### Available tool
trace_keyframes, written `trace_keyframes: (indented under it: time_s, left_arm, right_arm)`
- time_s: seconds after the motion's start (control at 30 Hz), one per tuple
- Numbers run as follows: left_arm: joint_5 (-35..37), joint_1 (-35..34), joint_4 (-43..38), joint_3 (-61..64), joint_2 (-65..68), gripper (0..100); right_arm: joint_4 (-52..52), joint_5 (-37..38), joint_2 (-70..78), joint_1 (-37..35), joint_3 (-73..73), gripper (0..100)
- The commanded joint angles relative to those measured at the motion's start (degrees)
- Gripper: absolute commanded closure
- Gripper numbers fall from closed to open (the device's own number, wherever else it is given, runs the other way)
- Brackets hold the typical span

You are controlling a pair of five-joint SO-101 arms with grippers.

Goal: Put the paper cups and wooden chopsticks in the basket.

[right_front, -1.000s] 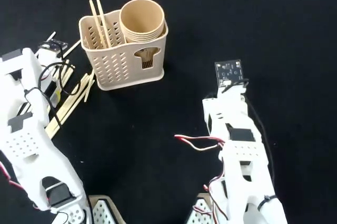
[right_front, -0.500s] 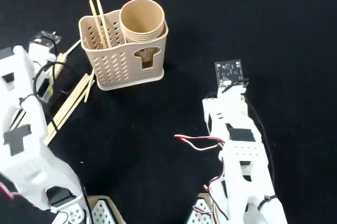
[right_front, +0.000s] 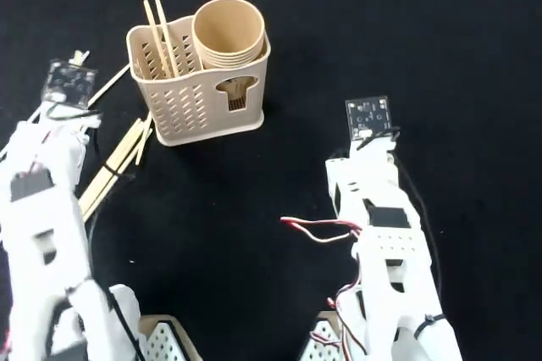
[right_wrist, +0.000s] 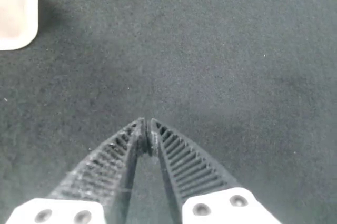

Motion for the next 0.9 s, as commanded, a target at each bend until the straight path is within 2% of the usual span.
trace_keyframes:
  time_s: [0.0, 0.2, 0.4, 0.7, 0.87]
  left_arm:
    - [11.16, 0.48, -12.4, 5.93, -11.34, 97]
    - [24.97, 0.66, -27.43, 9.19, -18.64, 97]
    - [31.82, 0.75, -37.71, 9.01, -21.71, 97]
    - [40.09, 0.84, -39.03, 5.85, -28.57, 97]
    - [40.79, 6.73, -39.12, 4.62, -30.15, 97]
  right_arm:
    - [-0.97, 0.53, -1.1, -0.35, -0.31, 98.5]
    - [-0.97, 0.53, -1.1, -0.44, -0.31, 98.5]
    - [-0.97, 0.53, -1.1, -0.44, -0.31, 98.5]
    - [-0.97, 0.53, -1.1, -0.53, -0.31, 98.5]
    - [-0.97, 0.53, -1.1, -0.53, -0.31, 98.5]
